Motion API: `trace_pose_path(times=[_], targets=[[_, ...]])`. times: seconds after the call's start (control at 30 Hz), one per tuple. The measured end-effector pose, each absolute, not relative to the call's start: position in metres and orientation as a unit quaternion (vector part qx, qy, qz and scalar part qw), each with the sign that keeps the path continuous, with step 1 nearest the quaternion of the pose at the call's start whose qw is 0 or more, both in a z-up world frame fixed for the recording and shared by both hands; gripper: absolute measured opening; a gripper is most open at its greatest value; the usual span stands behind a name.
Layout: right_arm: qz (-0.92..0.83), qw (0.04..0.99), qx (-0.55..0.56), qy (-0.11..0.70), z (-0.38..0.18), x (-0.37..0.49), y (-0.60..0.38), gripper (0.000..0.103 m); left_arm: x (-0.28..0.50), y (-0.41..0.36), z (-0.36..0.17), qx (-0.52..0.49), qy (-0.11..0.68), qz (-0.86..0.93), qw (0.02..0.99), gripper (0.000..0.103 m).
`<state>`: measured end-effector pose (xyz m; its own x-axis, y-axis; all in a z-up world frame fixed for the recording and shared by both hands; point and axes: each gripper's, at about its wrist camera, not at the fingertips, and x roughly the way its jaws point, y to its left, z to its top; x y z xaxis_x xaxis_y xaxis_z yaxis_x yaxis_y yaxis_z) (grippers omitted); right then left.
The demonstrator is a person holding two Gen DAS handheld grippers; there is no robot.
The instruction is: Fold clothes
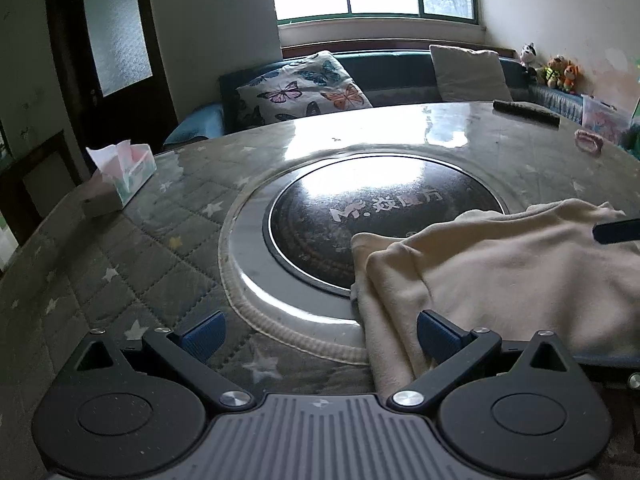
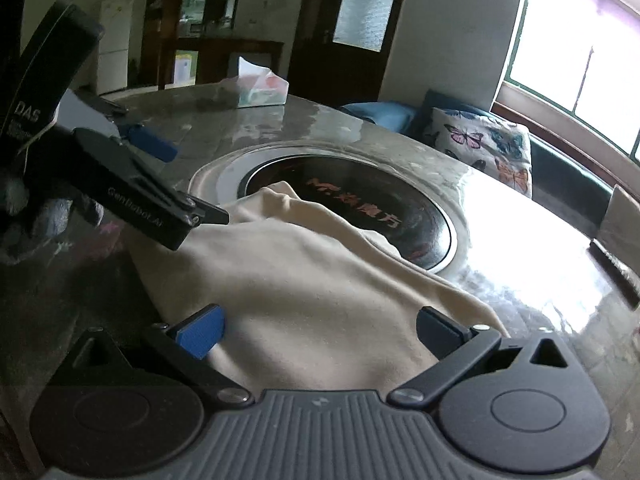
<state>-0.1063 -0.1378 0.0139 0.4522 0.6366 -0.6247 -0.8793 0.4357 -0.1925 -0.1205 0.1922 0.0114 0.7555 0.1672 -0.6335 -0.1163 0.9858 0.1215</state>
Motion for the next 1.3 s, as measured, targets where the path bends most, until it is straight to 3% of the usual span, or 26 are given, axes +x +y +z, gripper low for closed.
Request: trace_pose_path(times=[1.3], targets=[[0.464,0.822,-0.270,0.190,0.021,-0.122,-0.083,0.103,-0.141,0.250,0.015,-0.044,0.325,0.134,0.935,0.103]])
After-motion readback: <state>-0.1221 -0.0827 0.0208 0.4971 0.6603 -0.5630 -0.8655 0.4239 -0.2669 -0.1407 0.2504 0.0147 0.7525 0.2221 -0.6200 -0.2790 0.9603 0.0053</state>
